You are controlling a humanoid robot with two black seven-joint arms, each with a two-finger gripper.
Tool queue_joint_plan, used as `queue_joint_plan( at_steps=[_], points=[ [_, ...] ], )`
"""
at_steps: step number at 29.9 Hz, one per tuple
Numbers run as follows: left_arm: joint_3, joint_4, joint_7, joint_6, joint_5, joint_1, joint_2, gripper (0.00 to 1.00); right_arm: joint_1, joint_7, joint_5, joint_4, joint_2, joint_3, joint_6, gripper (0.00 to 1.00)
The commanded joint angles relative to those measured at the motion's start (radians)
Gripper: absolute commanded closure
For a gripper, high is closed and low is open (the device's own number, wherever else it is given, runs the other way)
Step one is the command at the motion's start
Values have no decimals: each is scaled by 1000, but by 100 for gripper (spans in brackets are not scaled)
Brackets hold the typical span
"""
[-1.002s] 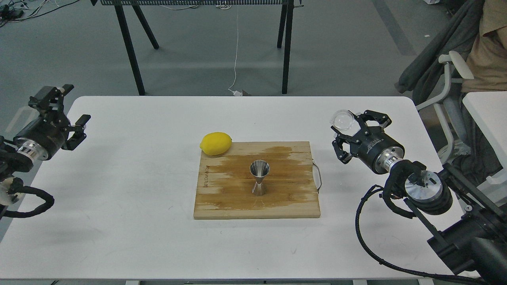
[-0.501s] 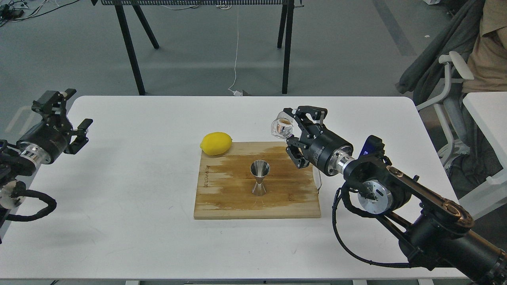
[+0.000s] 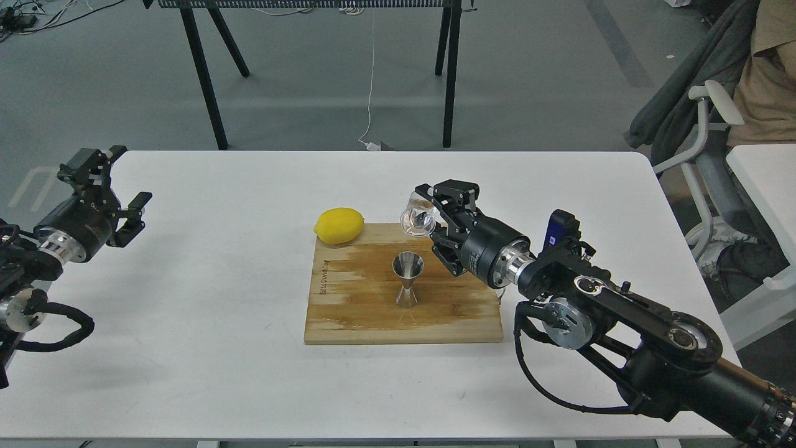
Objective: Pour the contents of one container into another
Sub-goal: 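Lift the glass cup with the right gripper over the steel jigger, then tilt the glass cup with the right gripper, pouring dark liquid into the jigger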
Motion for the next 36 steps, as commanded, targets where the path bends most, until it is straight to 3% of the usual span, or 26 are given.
queue_joint_plan(
  at_steps=[1, 36],
  points=[
    [0, 0, 0, 0, 0, 0, 1, 2, 4, 0, -21, -4, 0, -15, 0, 60],
    [0, 2, 0, 0, 0, 0, -2, 2, 76, 2, -202, -37, -14, -166, 0, 60]
  ],
)
